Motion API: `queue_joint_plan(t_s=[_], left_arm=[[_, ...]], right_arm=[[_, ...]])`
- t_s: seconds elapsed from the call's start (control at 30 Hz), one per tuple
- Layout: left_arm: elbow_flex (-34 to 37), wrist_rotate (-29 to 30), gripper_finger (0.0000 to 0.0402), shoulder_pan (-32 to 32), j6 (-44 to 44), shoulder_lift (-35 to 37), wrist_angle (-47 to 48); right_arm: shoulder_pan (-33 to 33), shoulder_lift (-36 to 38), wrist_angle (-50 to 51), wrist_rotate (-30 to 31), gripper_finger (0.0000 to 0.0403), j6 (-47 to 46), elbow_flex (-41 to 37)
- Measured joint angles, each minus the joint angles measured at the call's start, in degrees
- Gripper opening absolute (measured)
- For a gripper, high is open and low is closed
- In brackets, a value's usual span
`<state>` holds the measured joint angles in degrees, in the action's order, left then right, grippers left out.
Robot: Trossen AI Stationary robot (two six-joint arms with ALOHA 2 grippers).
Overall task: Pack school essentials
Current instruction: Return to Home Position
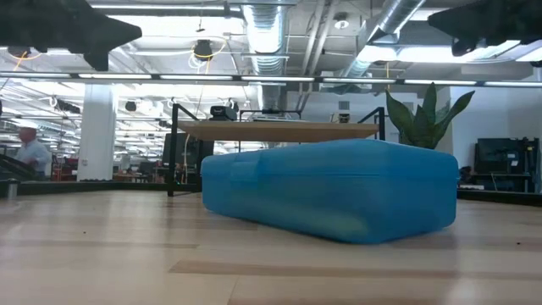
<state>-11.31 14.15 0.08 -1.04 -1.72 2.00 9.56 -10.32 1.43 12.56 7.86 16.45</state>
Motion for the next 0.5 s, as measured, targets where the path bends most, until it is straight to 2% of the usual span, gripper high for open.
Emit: queue_joint_plan(t_s=[0.17, 0.27, 0.37, 0.5], left_arm=[[0.04, -0.27, 0.0, 0.02, 0.25, 1.55, 3.02], [1.0, -2.63, 0.0, 0.02, 0.19, 0.94, -0.02], [2.61, -6.14, 0.0, 0.02, -0.53, 1.51, 0.06], [4.05, -6.38, 0.0, 0.02, -0.68, 1.56, 0.02]], right_arm=[[0.01, 6.44, -0.8, -0.02, 0.0008, 2.83, -3.31], [-0.03, 10.13, -0.89, -0.02, 0.0008, 4.14, -6.56], [-0.78, 10.13, -1.52, -0.07, 0.0008, 4.21, -8.75], [-2.14, 10.26, -3.33, -0.2, 0.0008, 4.2, -10.67]])
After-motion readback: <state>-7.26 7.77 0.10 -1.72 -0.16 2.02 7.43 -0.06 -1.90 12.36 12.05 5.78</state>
